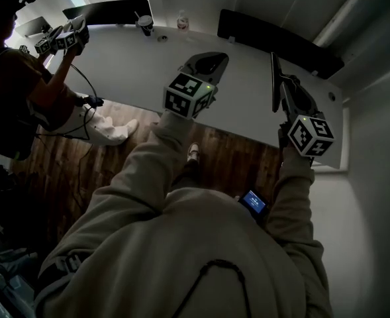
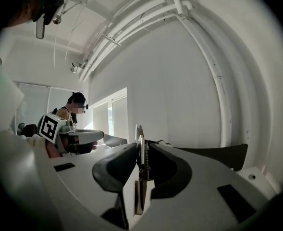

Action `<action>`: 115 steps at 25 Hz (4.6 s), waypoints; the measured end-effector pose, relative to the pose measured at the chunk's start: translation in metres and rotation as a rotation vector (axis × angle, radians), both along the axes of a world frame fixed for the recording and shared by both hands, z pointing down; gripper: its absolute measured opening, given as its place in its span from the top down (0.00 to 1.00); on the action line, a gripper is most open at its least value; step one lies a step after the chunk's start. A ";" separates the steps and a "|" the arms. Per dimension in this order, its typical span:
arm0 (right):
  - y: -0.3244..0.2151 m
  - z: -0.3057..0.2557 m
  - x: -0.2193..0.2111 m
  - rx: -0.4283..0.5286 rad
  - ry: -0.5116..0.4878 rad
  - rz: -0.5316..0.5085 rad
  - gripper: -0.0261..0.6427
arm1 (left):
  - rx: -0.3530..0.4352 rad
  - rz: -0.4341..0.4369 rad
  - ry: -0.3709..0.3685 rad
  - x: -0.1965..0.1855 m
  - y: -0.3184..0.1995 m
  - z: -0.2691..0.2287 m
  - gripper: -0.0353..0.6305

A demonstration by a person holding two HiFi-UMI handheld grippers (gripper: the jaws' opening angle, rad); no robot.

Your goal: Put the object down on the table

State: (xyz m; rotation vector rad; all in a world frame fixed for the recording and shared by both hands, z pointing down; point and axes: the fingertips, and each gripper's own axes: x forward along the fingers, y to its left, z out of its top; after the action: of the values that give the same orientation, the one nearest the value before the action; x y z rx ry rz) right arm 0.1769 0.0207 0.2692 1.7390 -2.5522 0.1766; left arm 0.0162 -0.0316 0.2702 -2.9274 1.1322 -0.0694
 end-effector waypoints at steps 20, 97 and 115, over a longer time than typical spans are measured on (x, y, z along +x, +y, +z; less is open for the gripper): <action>-0.239 0.004 0.014 -0.047 -0.008 0.087 0.82 | -0.019 0.032 0.036 0.019 -0.249 0.026 0.94; -0.264 0.416 0.015 -0.720 -0.183 0.048 0.82 | -0.636 0.006 -0.198 0.064 -0.222 0.416 0.94; -0.258 0.456 0.016 -0.784 -0.186 0.049 0.82 | -0.756 0.025 -0.184 0.070 -0.215 0.451 0.94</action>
State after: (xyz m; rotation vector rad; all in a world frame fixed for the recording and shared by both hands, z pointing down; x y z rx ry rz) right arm 0.1927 -0.2370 0.7250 1.4910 -2.0728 1.1958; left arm 0.0867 -0.2467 0.7212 -3.4338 1.2456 -0.9397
